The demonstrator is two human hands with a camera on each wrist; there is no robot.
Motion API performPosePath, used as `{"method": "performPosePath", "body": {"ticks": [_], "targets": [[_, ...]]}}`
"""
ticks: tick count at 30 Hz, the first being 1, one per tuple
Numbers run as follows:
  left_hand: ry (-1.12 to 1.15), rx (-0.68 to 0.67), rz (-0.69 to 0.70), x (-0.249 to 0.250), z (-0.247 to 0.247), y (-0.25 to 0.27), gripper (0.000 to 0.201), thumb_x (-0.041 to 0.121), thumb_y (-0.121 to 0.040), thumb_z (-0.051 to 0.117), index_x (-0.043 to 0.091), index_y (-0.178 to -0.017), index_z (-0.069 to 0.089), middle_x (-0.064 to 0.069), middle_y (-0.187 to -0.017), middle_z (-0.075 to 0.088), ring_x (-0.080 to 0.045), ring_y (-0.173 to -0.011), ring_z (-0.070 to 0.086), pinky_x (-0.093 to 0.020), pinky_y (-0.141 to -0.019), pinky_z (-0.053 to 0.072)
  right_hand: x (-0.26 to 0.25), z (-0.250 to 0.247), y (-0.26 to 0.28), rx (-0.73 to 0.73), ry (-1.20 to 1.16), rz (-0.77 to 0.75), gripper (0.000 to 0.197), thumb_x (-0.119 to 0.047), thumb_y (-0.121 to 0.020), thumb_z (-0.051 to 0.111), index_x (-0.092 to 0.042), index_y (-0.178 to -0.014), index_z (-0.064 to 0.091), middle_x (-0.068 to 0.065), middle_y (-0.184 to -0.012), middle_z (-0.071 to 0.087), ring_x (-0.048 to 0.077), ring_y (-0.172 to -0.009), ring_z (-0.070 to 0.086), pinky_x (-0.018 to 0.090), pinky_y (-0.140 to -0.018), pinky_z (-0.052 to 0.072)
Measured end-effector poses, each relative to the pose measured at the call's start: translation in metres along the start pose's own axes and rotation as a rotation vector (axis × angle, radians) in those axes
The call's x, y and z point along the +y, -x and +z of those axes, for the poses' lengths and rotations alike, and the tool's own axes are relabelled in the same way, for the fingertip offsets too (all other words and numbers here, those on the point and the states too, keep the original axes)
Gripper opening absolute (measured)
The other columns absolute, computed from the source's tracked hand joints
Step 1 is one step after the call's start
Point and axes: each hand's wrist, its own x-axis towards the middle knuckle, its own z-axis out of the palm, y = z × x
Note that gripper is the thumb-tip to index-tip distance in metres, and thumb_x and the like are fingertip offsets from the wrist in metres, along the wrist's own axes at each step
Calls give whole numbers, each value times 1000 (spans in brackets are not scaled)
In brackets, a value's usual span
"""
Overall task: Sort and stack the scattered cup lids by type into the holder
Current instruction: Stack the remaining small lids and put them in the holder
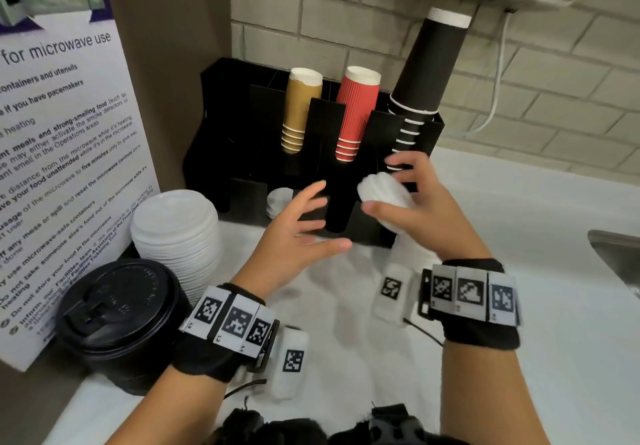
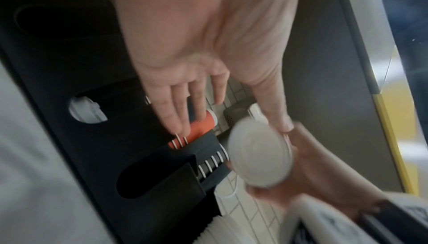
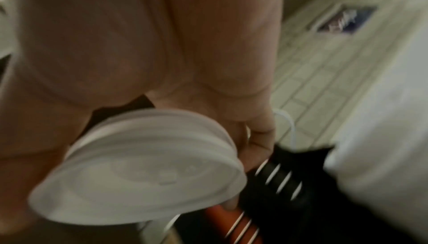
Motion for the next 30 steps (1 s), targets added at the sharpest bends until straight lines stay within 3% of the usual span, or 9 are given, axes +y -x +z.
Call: {"method": "performPosePath", "body": {"ticks": [4,8,11,14,19,23,30], "targets": [[185,-10,101,3,3,2,96,31,-63,80,49,-141,27,6,-148,43,-6,-121,58,-25,-103,46,-19,32,1,-214,-147,-21,50,-34,-75,79,-41,-117,52,-9,-108,60,14,-92,66,31,-77,56],[228,65,164,1,4,3,88,22,-67,78,32,-144,37,6,-139,51,-7,-113,64,-20,-86,53,-24,38,2,-257,-185,-6,47,-42,-74,74,-36,-116,55,-4,-113,61,17,-90,68,40,-78,59],[214,97,184,0,5,3,84,24,-68,78,27,-143,41,5,-137,51,-6,-113,63,-21,-86,53,-24,34,1,-303,-186,13,52,-47,-71,73,-35,-119,56,-6,-117,63,16,-100,67,46,-84,57],[199,104,192,-1,4,4,79,26,-71,77,27,-142,42,4,-137,50,-3,-117,59,-21,-89,52,-21,28,0,-388,-242,43,59,-42,-70,75,-34,-125,55,-5,-123,62,16,-107,65,48,-86,56],[178,109,192,0,0,2,79,30,-71,79,29,-141,43,3,-140,48,-3,-116,59,-24,-87,54,-22,23,-2,-415,-269,33,55,-40,-74,74,-41,-125,54,-2,-122,62,19,-102,67,47,-84,57],[181,87,182,2,-2,3,78,31,-68,80,39,-137,44,7,-138,49,-12,-113,63,-23,-84,54,-23,26,-2,-398,-265,19,53,-40,-74,73,-36,-124,56,1,-118,64,20,-97,69,42,-80,58],[193,85,189,5,-2,3,76,29,-65,80,45,-131,45,14,-135,49,-5,-111,63,-20,-81,54,-26,23,-2,-409,-252,-27,58,-30,-69,78,-27,-123,58,-1,-118,65,15,-104,65,33,-86,56]]}}
